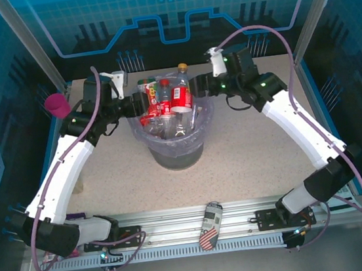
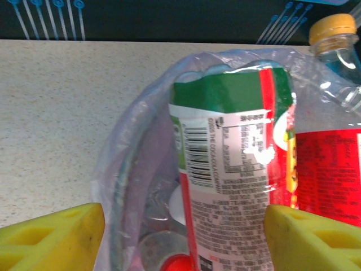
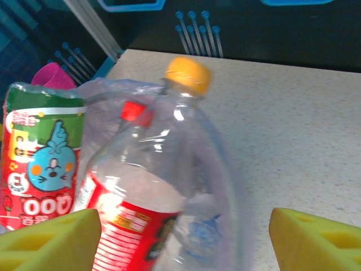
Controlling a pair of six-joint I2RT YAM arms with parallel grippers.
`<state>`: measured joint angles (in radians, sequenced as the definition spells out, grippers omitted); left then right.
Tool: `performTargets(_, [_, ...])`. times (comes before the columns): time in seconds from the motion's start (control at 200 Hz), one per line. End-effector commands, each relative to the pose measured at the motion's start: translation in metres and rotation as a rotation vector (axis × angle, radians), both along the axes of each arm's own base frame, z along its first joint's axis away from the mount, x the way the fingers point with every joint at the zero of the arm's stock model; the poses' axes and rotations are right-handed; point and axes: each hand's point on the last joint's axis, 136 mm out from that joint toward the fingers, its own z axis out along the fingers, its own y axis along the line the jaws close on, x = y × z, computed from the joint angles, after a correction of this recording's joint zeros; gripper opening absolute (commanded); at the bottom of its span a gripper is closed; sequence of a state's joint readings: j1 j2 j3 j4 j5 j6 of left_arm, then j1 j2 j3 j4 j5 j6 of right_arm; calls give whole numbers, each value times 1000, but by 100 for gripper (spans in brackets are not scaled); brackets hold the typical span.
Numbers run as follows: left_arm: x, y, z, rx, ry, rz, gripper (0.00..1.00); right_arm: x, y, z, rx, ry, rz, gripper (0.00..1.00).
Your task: Put the plastic bottles in the bin
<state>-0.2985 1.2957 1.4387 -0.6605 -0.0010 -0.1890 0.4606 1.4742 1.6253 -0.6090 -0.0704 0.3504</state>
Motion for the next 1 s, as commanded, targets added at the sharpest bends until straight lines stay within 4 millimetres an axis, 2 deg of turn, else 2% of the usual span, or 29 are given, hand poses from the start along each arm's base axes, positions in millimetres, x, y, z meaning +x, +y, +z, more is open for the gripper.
performTargets(0.0, [2,23,18,69,-79,84,79,-12,-30,10,4,-25,-27,80])
performTargets(0.125, [6,61,8,49,-100,227,87,-15,-74,-3,-47,-20,-118,82])
performTargets(0.225, [4,96,-8,22,-120,360,98,-18,-116,-26,-105,6,-220,85])
performTargets(0.315, [-2,125,-31,37,-123,484,99,-20,-155,-60,-199,26,-322,88])
performTargets(0.35, [-5,134,-42,53,-120,527,99,-21,-168,-74,-243,31,-358,92])
performTargets(0.385, [-8,142,-54,73,-112,567,99,-21,-178,-88,-280,37,-382,100])
performTargets(0.43, [-13,151,-68,101,-96,615,99,-22,-189,-107,-310,48,-413,100])
performTargets(0.54, [-25,161,-103,121,-62,676,99,-26,-205,-153,-365,91,-469,100])
performTargets(0.67, [-31,168,-137,169,-46,699,99,-30,-213,-200,-409,111,-487,100])
performTargets(0.83, [-19,160,-168,178,-59,638,99,-29,-220,-237,-418,81,-526,100])
performTargets(0.996, [-3,148,-188,180,-72,554,99,-27,-223,-262,-425,43,-539,100])
